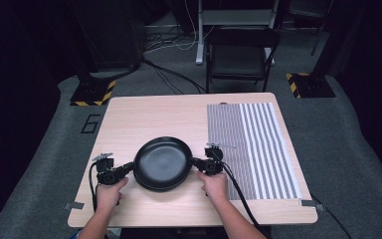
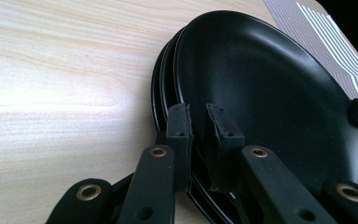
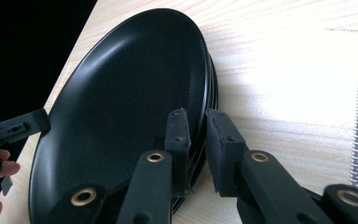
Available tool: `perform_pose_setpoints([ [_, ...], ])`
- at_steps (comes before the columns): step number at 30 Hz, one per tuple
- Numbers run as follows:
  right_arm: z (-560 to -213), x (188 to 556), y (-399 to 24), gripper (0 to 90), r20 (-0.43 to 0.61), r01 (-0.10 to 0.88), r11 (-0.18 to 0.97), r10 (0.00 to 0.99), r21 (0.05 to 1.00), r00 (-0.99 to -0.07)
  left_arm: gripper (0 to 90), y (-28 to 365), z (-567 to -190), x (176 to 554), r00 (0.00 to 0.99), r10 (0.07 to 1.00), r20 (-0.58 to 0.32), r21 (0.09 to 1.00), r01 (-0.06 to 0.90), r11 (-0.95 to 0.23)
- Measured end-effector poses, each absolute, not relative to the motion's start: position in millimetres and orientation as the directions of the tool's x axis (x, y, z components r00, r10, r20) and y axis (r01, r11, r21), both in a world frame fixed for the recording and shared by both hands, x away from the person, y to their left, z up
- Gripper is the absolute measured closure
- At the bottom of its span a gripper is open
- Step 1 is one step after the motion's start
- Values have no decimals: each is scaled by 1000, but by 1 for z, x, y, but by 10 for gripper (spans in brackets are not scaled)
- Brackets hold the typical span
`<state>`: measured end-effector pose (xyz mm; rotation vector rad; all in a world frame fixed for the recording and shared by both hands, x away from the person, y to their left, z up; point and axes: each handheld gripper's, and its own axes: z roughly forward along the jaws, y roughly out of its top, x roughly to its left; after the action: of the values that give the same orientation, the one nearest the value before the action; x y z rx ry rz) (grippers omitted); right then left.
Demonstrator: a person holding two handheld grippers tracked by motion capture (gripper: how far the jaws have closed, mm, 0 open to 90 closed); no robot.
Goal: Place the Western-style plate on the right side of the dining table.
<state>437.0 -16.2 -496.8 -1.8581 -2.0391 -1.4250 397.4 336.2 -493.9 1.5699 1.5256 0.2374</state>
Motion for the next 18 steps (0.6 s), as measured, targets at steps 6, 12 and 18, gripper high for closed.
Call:
perform_pose_setpoints([
  [6, -497, 438, -17, 787, 579, 807, -139, 766, 573, -279, 804, 335, -494, 397, 224, 879, -421, 702, 695, 159],
  [12, -495, 437, -16, 796, 561, 796, -147, 782, 588, -271, 804, 333, -493, 402, 225, 878, -424, 697, 700, 157],
  [18, -493, 435, -18, 806, 561, 783, -164, 784, 600, -265, 803, 329, -494, 399, 236, 881, -409, 706, 694, 142],
])
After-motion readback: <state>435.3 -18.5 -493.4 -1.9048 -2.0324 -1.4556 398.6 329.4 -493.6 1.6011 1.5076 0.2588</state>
